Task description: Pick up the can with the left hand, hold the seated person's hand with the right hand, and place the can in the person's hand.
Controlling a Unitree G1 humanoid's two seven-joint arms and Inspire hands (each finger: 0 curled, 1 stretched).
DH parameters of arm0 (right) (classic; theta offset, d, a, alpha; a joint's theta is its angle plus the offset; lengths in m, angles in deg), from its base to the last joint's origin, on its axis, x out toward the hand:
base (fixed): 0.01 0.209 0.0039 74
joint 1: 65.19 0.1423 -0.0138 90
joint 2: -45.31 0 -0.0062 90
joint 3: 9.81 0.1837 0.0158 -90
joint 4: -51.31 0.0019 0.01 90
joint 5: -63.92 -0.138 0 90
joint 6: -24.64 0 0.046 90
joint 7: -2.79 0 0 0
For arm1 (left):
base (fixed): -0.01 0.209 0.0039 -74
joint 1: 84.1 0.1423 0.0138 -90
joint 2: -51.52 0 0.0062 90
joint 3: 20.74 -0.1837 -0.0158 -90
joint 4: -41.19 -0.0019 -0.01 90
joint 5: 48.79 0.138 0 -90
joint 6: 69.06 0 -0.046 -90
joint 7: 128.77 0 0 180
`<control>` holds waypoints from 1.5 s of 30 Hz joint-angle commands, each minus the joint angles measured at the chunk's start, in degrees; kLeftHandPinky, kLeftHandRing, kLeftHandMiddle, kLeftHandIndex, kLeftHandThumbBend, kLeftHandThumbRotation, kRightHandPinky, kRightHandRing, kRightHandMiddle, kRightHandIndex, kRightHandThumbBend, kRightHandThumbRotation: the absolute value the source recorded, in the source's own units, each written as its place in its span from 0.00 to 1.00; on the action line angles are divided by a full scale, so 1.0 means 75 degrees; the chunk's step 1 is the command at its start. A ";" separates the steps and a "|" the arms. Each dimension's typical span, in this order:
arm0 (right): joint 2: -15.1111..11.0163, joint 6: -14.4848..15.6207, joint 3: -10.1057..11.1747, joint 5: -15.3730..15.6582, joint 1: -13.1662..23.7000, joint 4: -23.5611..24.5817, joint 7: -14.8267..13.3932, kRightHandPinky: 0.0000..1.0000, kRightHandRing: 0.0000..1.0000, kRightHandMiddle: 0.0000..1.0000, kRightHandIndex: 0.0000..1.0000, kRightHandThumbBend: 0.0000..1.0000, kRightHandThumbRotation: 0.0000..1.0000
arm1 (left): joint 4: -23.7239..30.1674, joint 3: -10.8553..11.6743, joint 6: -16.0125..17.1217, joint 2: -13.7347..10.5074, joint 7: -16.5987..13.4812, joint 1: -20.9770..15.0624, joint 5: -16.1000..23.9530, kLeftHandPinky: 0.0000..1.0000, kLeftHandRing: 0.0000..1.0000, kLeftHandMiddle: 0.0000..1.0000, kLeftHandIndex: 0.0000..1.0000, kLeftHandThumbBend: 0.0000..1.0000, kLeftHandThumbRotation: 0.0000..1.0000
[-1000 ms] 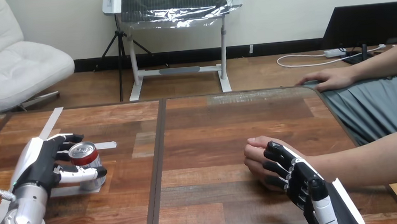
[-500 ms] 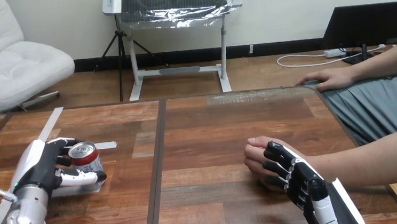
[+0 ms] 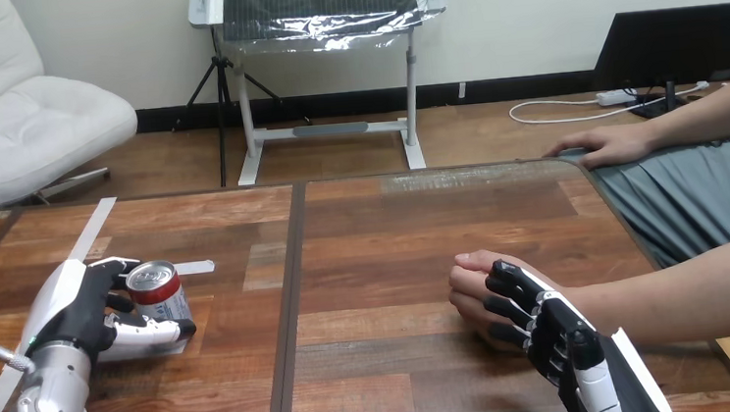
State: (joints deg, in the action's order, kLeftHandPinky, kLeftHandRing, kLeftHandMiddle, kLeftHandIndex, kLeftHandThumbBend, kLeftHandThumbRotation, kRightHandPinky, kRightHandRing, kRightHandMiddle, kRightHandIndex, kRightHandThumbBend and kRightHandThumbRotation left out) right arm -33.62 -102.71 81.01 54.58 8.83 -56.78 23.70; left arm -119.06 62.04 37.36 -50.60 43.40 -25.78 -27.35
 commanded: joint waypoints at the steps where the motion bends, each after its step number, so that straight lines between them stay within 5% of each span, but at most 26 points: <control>1: -0.0046 -0.0048 0.0078 -0.0067 0.0277 0.0422 -0.0059 0.84 0.88 0.90 0.88 0.99 1.00 | 0.0008 -0.0125 -0.0056 0.0003 -0.0161 -0.0578 0.0122 0.63 0.72 0.74 0.72 0.76 0.12; 45: -0.0019 -0.0140 0.0063 -0.0053 0.0229 0.0411 -0.0124 0.84 0.88 0.90 0.89 0.97 1.00 | -0.0037 -0.0153 -0.0253 0.0168 -0.0692 -0.0608 0.0075 0.47 0.56 0.61 0.62 0.67 0.07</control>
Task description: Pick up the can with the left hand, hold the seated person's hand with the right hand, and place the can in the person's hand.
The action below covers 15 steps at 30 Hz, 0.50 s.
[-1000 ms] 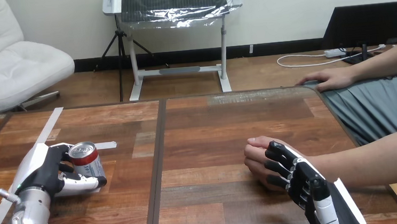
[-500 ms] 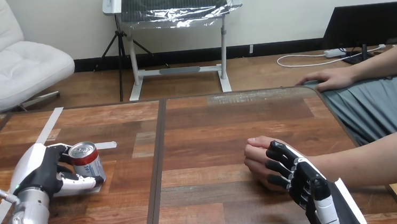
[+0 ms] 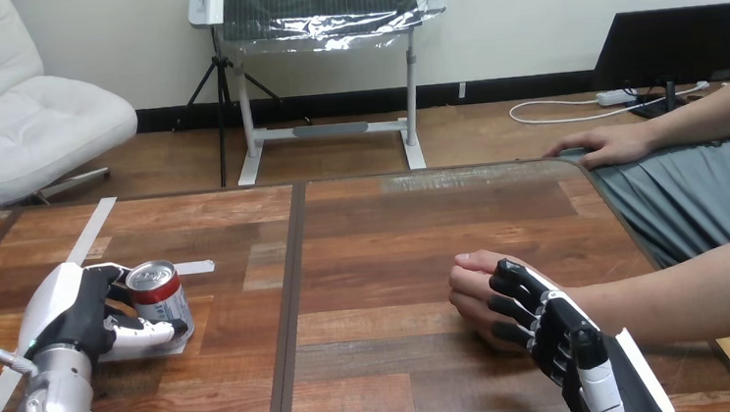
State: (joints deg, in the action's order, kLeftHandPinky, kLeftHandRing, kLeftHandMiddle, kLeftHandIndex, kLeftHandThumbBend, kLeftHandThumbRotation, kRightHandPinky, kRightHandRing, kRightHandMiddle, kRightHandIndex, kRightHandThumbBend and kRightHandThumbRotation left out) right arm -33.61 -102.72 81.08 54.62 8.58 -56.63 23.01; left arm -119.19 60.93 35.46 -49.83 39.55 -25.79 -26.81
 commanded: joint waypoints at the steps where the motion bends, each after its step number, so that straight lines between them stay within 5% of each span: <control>1: -0.0018 -0.0137 0.0055 -0.0055 0.0261 0.0392 -0.0038 0.84 0.88 0.90 0.89 0.98 1.00 | -0.0020 -0.0003 -0.0002 0.0068 -0.0180 -0.0607 -0.0001 0.47 0.55 0.61 0.62 0.66 0.07; 15: -0.0015 -0.0118 0.0052 -0.0044 0.0232 0.0431 -0.0060 0.84 0.88 0.89 0.89 0.98 1.00 | -0.0017 0.0003 -0.0019 0.0108 -0.0274 -0.0606 -0.0006 0.45 0.53 0.59 0.61 0.66 0.09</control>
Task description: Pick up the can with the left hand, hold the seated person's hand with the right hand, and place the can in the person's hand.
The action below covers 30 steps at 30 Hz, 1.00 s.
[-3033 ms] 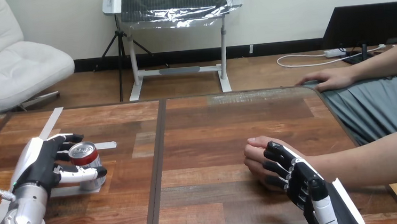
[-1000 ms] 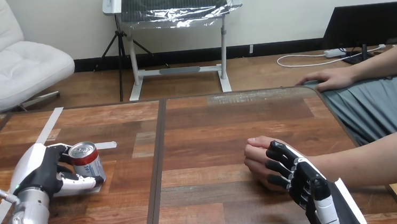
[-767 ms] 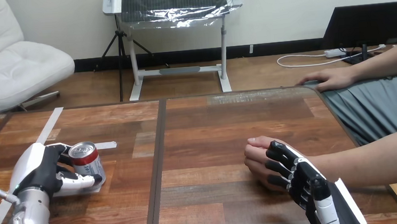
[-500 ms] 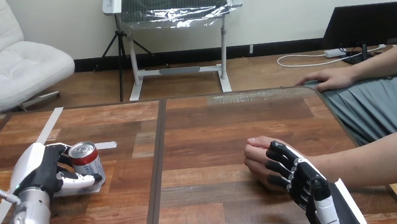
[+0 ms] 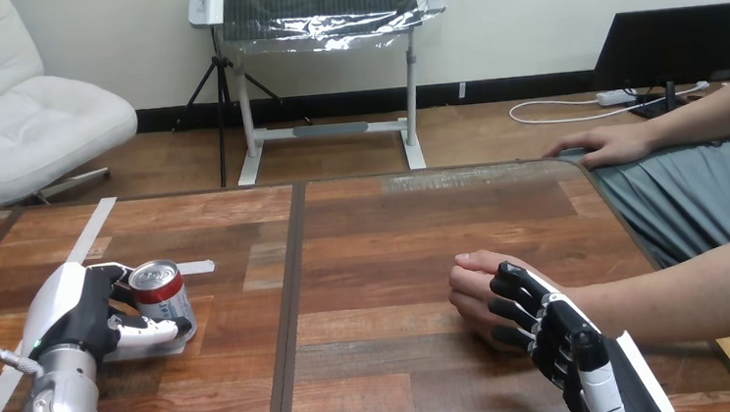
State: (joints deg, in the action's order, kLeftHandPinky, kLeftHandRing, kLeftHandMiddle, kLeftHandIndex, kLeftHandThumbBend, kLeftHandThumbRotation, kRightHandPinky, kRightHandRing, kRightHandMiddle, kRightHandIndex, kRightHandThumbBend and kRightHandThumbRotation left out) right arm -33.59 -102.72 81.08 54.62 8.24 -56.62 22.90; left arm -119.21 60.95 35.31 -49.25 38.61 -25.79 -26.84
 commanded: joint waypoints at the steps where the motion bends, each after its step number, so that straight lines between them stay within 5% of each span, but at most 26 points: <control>1: -0.0019 -0.0115 0.0052 -0.0045 0.0275 0.0431 -0.0047 0.84 0.88 0.89 0.89 0.97 1.00 | -0.0014 0.0002 0.0001 0.0033 -0.0151 -0.0606 -0.0004 0.45 0.53 0.59 0.61 0.66 0.09; 30: -0.0020 -0.0168 0.0052 -0.0021 0.0274 0.0379 -0.0070 0.84 0.88 0.89 0.89 0.97 1.00 | -0.0069 0.0031 0.0026 0.0086 -0.0196 -0.0608 -0.0046 0.48 0.55 0.60 0.62 0.73 0.16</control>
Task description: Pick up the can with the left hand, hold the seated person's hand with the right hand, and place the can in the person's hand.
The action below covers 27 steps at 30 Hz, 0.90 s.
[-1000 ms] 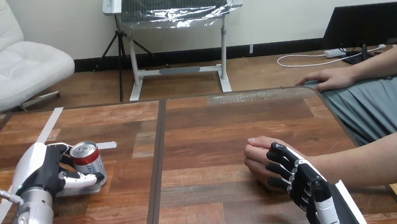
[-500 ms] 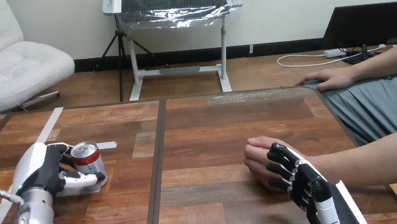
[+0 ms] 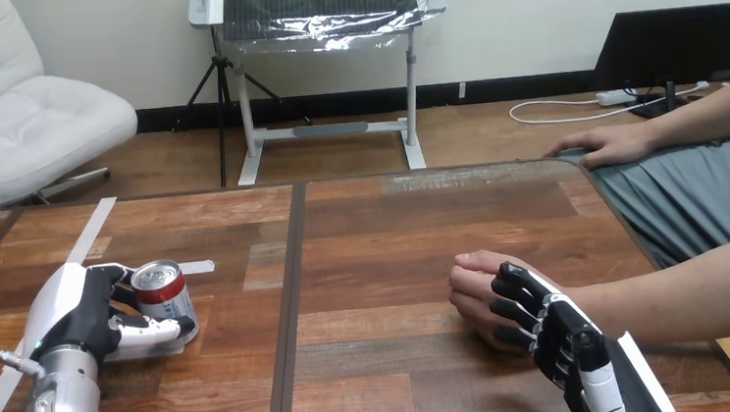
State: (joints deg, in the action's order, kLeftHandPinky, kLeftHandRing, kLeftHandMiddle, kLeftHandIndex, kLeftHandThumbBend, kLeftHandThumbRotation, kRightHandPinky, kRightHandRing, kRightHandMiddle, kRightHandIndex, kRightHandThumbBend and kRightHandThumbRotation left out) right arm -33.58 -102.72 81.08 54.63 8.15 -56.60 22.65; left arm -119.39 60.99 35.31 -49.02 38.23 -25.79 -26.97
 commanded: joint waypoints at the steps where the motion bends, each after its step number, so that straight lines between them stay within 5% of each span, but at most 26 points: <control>1: -0.0022 -0.0170 0.0052 -0.0020 0.0287 0.0376 -0.0038 0.84 0.88 0.89 0.89 0.97 1.00 | -0.0047 0.0027 0.0025 0.0057 -0.0147 -0.0607 -0.0031 0.48 0.55 0.60 0.62 0.73 0.16; 11: -0.0017 -0.0101 0.0046 -0.0034 0.0264 0.0417 -0.0066 0.83 0.88 0.89 0.88 0.98 1.00 | -0.0079 0.0031 0.0166 0.0077 -0.0376 -0.0576 -0.0015 0.45 0.52 0.58 0.60 0.72 0.16; 20: -0.0021 -0.0079 0.0047 -0.0039 0.0286 0.0409 -0.0076 0.83 0.88 0.89 0.88 0.99 1.00 | -0.0122 0.0056 0.0287 0.0132 -0.0729 -0.0558 -0.0026 0.28 0.36 0.45 0.53 0.61 0.04; 27: -0.0020 -0.0129 0.0043 -0.0049 0.0300 0.0375 -0.0072 0.83 0.88 0.89 0.88 0.98 1.00 | -0.0137 0.0018 0.0377 0.0134 -0.0903 -0.0540 0.0015 0.29 0.37 0.45 0.51 0.58 0.01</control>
State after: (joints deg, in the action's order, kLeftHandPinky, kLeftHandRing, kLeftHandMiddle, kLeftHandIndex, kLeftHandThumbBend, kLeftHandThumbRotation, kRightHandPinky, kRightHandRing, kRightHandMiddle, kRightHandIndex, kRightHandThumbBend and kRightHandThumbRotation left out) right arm -33.58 -102.72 81.08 54.64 8.06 -56.60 22.13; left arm -120.55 61.03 36.19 -48.15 33.57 -25.78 -26.97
